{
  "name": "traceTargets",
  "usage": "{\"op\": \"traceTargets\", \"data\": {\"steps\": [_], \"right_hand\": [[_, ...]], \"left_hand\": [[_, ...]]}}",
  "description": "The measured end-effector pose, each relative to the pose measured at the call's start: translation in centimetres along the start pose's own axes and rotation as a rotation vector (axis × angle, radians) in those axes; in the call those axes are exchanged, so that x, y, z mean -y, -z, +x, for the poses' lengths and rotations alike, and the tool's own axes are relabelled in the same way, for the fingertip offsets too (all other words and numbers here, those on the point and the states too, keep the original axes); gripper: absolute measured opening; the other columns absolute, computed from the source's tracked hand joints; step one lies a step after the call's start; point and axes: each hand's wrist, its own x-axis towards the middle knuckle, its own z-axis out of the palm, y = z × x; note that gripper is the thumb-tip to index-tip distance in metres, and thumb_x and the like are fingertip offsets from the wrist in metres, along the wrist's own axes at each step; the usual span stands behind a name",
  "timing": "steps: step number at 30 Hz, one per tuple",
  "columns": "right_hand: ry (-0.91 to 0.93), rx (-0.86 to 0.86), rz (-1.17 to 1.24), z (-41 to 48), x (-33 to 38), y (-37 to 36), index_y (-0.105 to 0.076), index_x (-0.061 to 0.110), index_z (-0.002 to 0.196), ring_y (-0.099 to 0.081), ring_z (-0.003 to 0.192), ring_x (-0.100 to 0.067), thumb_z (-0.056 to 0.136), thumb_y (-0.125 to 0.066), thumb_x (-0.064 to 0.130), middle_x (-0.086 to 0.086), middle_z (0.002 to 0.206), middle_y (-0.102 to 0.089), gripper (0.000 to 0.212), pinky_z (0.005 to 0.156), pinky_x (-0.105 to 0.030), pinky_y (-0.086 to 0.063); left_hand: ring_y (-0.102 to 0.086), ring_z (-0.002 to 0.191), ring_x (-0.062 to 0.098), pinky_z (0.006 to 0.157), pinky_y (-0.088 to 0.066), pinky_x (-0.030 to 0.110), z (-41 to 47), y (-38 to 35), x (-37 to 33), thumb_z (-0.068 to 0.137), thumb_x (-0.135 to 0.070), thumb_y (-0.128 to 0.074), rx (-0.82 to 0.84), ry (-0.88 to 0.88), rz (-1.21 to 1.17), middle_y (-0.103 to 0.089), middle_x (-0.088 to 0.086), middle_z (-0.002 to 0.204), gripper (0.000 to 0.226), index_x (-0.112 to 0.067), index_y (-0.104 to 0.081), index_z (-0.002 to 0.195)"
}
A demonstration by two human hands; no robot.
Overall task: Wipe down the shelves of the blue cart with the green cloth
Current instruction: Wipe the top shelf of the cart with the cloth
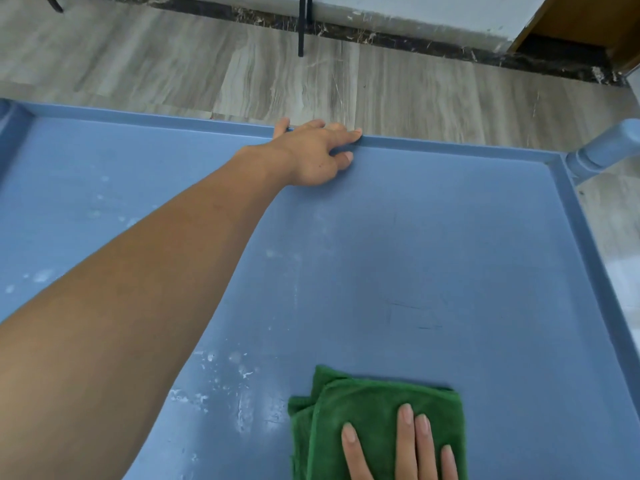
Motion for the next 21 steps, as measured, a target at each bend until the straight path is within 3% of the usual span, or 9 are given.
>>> {"op": "traceTargets", "data": {"steps": [4,6,10,13,21], "right_hand": [[-0.068,-0.030,0.086,0.0,0.2,-0.3,-0.056,0.043,0.108,-0.056,0.111,-0.034,0.076,-0.047,0.063,-0.027,0.110,-0.067,0.039,0.087,-0.059,-0.044],[-0.025,0.023,0.153,0.2,0.1,-0.3,-0.056,0.044,0.121,-0.051,0.123,-0.035,0.074,-0.037,0.065,-0.025,0.125,-0.059,0.055,0.094,-0.063,-0.042],[0.006,0.117,0.292,3.4,0.3,1.0,-0.038,0.044,0.141,-0.030,0.141,-0.036,0.077,-0.038,0.064,-0.022,0.153,-0.030,0.067,0.107,-0.063,-0.029],[0.034,0.138,0.321,8.3,0.8,0.8,-0.020,0.043,0.148,-0.010,0.147,-0.035,0.086,-0.033,0.062,-0.019,0.159,-0.011,0.066,0.114,-0.061,-0.015],[-0.045,0.182,0.334,25.4,3.7,-2.5,-0.008,0.048,0.146,0.005,0.147,-0.034,0.086,-0.017,0.066,-0.019,0.160,0.001,0.063,0.115,-0.059,0.002]], "left_hand": [[-0.030,0.144,0.026,0.119,-0.015,0.042,-0.5,1.2,1.4,0.101,-0.053,-0.035,-0.069,0.046,0.007,-0.041,-0.007,0.155,0.050,-0.043,-0.034,0.150],[-0.035,0.141,0.027,0.115,-0.021,0.039,-0.9,1.6,2.5,0.101,-0.051,-0.037,-0.123,0.064,-0.028,-0.047,-0.008,0.151,0.047,-0.041,-0.040,0.147],[-0.033,0.143,0.022,0.119,-0.022,0.037,-1.6,1.8,3.8,0.101,-0.049,-0.041,-0.152,0.046,-0.104,-0.046,-0.010,0.151,0.046,-0.036,-0.046,0.145],[-0.031,0.144,0.020,0.119,-0.019,0.034,-1.7,1.7,3.7,0.101,-0.050,-0.041,-0.157,0.046,-0.137,-0.047,-0.010,0.151,0.046,-0.035,-0.048,0.145],[-0.037,0.141,0.025,0.119,-0.021,0.037,-1.7,1.6,3.1,0.102,-0.043,-0.044,-0.197,0.059,-0.135,-0.052,-0.004,0.147,0.043,-0.028,-0.054,0.141]]}}
